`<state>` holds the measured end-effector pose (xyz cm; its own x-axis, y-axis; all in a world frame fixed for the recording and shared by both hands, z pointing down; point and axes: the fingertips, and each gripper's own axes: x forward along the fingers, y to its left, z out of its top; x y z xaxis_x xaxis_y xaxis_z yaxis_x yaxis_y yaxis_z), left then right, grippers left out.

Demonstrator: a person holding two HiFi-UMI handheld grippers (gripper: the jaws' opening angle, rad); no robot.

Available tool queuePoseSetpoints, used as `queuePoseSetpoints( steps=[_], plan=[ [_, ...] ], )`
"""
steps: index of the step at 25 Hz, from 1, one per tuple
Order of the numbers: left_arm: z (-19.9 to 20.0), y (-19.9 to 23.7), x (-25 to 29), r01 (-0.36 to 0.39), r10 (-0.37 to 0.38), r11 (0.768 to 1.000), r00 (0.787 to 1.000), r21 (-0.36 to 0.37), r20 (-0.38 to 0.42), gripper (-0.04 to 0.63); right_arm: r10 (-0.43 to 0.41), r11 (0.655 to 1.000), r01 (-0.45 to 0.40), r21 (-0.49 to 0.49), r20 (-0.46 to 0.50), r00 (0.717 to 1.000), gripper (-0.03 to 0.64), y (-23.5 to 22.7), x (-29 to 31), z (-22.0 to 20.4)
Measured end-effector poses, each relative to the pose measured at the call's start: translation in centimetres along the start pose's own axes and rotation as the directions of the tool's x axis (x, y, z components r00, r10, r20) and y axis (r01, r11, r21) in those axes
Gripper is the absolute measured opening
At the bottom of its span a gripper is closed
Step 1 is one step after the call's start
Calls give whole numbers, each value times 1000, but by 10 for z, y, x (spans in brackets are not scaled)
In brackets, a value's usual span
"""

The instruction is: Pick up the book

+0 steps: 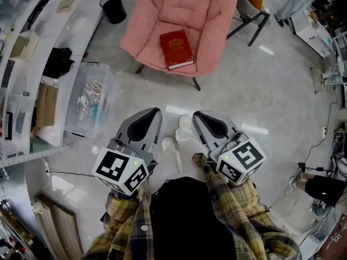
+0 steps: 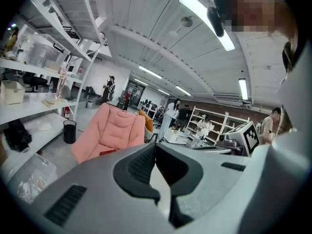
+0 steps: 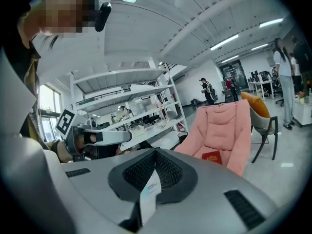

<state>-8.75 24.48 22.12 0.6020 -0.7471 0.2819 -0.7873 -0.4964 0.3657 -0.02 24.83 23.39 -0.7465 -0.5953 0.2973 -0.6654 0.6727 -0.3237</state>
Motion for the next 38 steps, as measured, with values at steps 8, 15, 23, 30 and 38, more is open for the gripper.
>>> queuePoseSetpoints(
  steps=[8,15,23,30,38],
  plan=[
    [29,34,49,-17,17,1000,1000,-7,16,6,28,999,-28,-21,-4,1000,18,-45,44,31],
    [77,61,115,-32,33,999,997,-10,63,6,48,997,-48,-54,8,999,18,-106,79,79],
    [105,73,172,-49,50,999,996,-4,69,5,51,997,-50,-58,21,998,18,-166,92,109],
    [109,83,197,-63,64,998,996,-24,61,6,47,998,-47,-35,12,999,18,-196,101,112],
    [120,119,225,-6,6,1000,1000,-30,24,5,-4,1000,4,2,19,1000,18,-214,137,122]
  ],
)
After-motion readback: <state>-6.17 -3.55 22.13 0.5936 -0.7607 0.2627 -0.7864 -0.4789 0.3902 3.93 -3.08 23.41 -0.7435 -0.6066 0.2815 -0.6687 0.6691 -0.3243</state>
